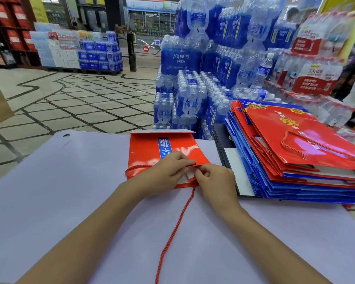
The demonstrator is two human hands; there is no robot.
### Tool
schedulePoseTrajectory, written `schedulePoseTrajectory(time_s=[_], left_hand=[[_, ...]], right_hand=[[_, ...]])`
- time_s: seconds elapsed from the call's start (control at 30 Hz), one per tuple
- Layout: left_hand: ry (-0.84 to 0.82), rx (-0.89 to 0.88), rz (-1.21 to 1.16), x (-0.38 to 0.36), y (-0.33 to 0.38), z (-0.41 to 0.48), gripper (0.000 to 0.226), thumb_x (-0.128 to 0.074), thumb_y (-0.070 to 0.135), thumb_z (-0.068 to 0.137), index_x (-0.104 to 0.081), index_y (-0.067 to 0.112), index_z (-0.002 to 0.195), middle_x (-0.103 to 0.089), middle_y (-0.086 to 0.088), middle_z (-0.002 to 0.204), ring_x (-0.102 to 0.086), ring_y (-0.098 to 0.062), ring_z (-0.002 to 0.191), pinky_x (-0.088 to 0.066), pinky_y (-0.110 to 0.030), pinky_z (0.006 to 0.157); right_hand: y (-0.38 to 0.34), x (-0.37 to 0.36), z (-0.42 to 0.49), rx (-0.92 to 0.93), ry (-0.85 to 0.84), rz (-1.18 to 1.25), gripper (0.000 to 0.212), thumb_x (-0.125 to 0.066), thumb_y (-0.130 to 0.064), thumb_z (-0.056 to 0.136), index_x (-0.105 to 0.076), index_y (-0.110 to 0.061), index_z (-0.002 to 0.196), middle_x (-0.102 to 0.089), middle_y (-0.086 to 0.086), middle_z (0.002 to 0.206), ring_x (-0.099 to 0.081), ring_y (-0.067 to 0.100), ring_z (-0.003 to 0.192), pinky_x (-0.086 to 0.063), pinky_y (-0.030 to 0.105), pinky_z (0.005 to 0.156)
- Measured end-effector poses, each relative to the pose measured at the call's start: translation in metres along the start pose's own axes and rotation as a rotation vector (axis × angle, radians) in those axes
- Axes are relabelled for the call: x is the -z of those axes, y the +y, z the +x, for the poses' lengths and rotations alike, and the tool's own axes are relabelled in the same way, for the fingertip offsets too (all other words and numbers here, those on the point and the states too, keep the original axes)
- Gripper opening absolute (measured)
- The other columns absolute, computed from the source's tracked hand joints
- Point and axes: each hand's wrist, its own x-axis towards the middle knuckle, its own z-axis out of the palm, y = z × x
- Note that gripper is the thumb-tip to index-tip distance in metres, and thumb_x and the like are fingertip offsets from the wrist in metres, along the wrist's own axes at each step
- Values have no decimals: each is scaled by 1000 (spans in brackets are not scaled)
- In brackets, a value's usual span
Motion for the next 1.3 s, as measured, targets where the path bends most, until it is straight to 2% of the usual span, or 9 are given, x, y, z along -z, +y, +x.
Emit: schedulePoseTrajectory(time_s=[0.27, 0.37, 0.43, 0.53, 0.63, 0.83, 1.03, 1.2, 1.3], left_hand=[[-13, 63, 33, 2, 2, 0, 42, -40, 8, 100, -49, 18, 140, -47, 1, 124, -42, -9, 111, -36, -21, 98], [-21, 63, 17, 2, 2, -2, 41, -40, 8, 100, -50, 19, 139, -47, 2, 124, -43, -8, 112, -37, -23, 99], [-19, 62, 15, 3, 3, -2, 41, -41, 8, 100, -50, 19, 139, -48, 2, 124, -43, -8, 112, -37, -22, 98], [5, 46, 10, 5, 4, -1, 39, -42, 8, 100, -52, 17, 137, -50, 1, 123, -44, -8, 111, -36, -19, 98], [24, 21, -27, 7, 3, -3, 37, -46, 12, 99, -55, 18, 135, -52, 2, 120, -45, -4, 107, -33, -12, 94], [-51, -20, -76, 5, 3, -7, 35, -58, 23, 96, -59, 23, 130, -55, 5, 111, -52, -9, 104, -45, -31, 94], [-46, -2, -116, 8, 5, -8, 34, -65, 24, 92, -63, 24, 126, -55, 13, 106, -52, 2, 97, -35, -6, 81], [-63, 94, -106, 12, 3, -8, 34, -65, 38, 90, -65, 27, 123, -57, 11, 103, -53, -2, 93, -39, -9, 78], [-69, 104, -50, 16, -1, -7, 20, -62, 32, 93, -70, 26, 111, -58, 14, 95, -52, -3, 86, -39, -12, 71]], right_hand=[[2, 1, -4, -50, -54, 58, 16, -67, -22, 82, -67, -19, 66, -61, -7, 52, -60, 15, 56, -53, 35, 65], [2, 5, -6, 28, -49, -49, 15, -68, -37, 88, -70, -24, 81, -67, -9, 67, -62, 14, 67, -52, 31, 72], [0, 9, -8, 100, -11, -143, 18, -67, -43, 89, -69, -25, 87, -69, -8, 73, -61, 15, 68, -50, 30, 68], [-3, 11, -9, 260, 143, -270, 20, -74, -33, 84, -57, -21, 81, -62, -5, 70, -51, 16, 58, -36, 26, 52], [-1, 10, -5, 361, 187, -271, 27, -80, -24, 76, -57, -19, 89, -56, -1, 82, -53, 20, 68, -41, 30, 58], [10, 5, 3, 294, 67, -304, 21, -81, -31, 73, -61, -23, 78, -51, -9, 78, -47, 16, 74, -26, 30, 69], [14, 13, 8, 306, -144, -194, 19, -77, -29, 79, -60, -21, 82, -49, -10, 79, -47, 12, 75, -35, 26, 68], [20, 24, 10, 300, -268, -56, 21, -78, -30, 79, -62, -18, 82, -56, -9, 82, -52, 6, 76, -43, 19, 68], [20, 23, 10, 298, -259, -67, 27, -79, -32, 79, -57, -17, 77, -53, -9, 79, -48, 6, 74, -40, 19, 65]])
